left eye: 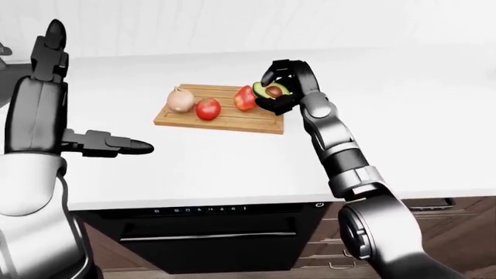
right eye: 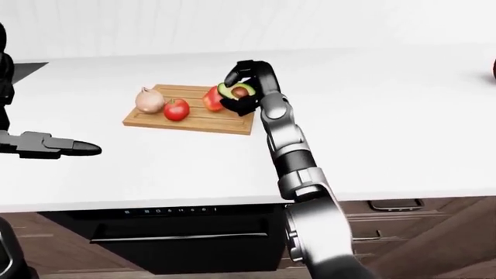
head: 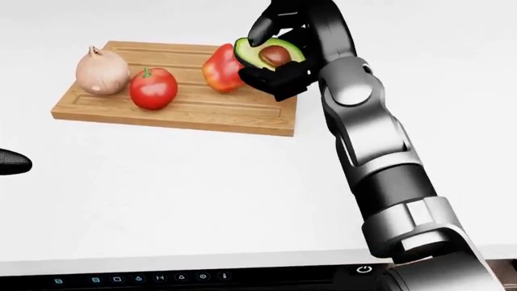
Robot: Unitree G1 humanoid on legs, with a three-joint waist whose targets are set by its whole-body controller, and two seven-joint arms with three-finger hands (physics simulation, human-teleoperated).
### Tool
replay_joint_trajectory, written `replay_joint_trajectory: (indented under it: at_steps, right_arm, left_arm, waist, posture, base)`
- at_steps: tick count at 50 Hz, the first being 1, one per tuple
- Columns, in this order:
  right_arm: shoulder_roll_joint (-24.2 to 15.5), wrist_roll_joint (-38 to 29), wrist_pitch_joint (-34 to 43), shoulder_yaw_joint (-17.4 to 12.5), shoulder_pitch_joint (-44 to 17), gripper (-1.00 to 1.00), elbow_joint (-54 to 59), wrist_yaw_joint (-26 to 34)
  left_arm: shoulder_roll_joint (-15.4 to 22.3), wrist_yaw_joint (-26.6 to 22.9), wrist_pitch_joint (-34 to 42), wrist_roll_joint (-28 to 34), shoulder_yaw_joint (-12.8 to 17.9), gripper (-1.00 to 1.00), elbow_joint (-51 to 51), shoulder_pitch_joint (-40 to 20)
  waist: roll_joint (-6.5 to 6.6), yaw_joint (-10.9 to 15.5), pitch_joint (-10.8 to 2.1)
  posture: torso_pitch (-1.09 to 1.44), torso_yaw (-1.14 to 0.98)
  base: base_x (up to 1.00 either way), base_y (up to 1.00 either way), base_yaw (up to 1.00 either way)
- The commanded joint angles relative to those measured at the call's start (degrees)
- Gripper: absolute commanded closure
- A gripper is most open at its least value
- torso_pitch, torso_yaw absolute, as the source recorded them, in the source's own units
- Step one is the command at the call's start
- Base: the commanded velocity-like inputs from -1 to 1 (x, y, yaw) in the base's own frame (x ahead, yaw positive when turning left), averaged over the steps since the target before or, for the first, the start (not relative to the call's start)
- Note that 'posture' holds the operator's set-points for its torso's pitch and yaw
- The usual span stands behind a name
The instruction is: Place the avocado, onion, tomato and bell pepper on the cutting board.
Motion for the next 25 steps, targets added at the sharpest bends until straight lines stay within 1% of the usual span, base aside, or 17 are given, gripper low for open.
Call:
replay_joint_trajectory:
  at_steps: [1, 7, 18, 25]
  right_arm:
    - [-0.49, 0.08, -2.06, -0.46, -2.69, 0.58, -2.90, -0.63]
    - [0.16, 0.29, -2.32, -0.37, -3.12, 0.50, -2.52, -0.82]
    - [0.78, 1.72, -2.33, -0.55, -3.04, 0.44, -3.03, -1.16]
    - [1.01, 2.36, -2.93, -0.44, -3.08, 0.33, -2.35, -1.43]
  left_arm:
    - [0.79, 0.58, -1.31, 0.31, 0.82, -1.00, -1.54, -1.10]
    - [1.11, 0.45, -1.13, 0.30, 0.84, -1.00, -1.36, -1.51]
    - [0.92, 1.01, -1.76, 0.79, -0.13, -1.00, 0.02, -2.35]
    - [0.76, 0.51, -1.74, 0.54, 0.97, -1.00, -1.30, -0.98]
  waist:
    - [0.29, -0.02, -1.74]
    - [0.37, -0.05, -1.74]
    - [0.38, -0.01, -1.73]
    - [0.42, -0.12, -1.79]
  posture:
    - [0.00, 0.03]
    - [0.00, 0.03]
    - [0.00, 0.03]
    - [0.00, 0.03]
  base:
    - [0.00, 0.00, 0.00]
    - [0.00, 0.00, 0.00]
    - [0.00, 0.00, 0.00]
    - [0.00, 0.00, 0.00]
